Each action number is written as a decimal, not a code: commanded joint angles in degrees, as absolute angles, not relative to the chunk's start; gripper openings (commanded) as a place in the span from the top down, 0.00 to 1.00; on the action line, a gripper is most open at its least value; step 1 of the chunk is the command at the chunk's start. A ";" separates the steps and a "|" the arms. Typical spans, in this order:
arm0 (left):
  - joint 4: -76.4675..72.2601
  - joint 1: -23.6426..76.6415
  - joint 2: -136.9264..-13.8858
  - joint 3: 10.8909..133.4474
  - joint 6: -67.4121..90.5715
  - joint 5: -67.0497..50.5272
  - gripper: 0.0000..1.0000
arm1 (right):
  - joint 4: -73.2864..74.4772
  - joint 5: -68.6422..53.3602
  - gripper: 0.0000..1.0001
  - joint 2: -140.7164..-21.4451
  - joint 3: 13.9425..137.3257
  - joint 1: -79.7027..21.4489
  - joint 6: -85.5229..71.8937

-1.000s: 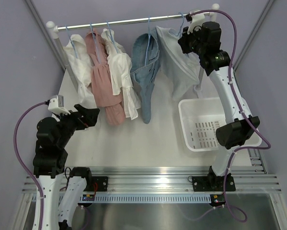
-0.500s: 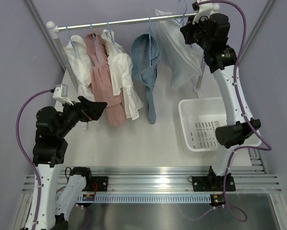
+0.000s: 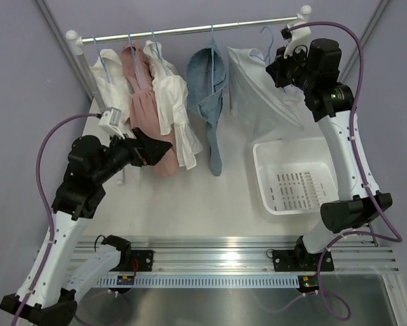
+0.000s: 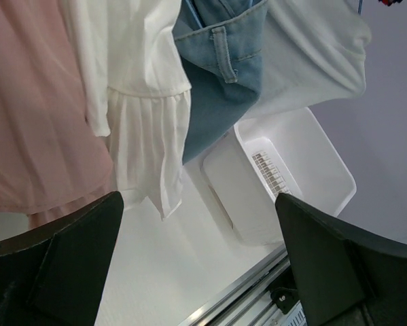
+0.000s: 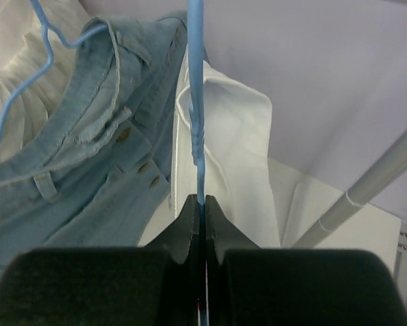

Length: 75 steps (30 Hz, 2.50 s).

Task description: Remove the skirt from the hanger

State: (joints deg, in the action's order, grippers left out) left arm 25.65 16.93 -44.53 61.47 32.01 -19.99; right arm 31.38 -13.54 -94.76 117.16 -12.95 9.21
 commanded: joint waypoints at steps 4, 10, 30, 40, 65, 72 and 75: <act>22.49 24.16 -49.56 68.01 34.89 -12.31 0.01 | 35.06 -26.16 1.00 -82.54 111.28 -9.49 20.00; 27.77 28.82 -55.80 74.79 38.57 -7.65 0.01 | 44.29 -39.35 1.00 -71.91 103.81 -9.40 39.94; 42.42 35.86 -68.29 89.91 41.75 -9.23 0.01 | 60.57 -36.76 1.00 -61.43 87.46 -30.84 70.92; 54.84 38.67 -72.24 91.32 42.80 -5.19 0.01 | 49.05 -26.81 1.00 -64.86 83.67 -43.76 77.34; 59.15 40.61 -73.74 83.51 39.55 -0.18 0.65 | 44.47 -24.35 1.00 -69.87 90.35 -50.19 79.72; 64.42 40.08 -69.00 81.30 37.36 7.64 1.00 | 47.63 -19.26 1.00 -69.35 88.69 -50.10 80.68; 66.70 38.85 -66.10 79.90 35.78 8.61 1.00 | 49.48 -18.54 1.00 -68.56 87.72 -48.61 80.16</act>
State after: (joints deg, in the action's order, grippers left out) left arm 62.37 39.97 -70.24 80.84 38.54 3.97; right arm 49.93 -21.93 -70.35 87.57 -49.60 78.67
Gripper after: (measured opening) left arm 0.025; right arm 0.027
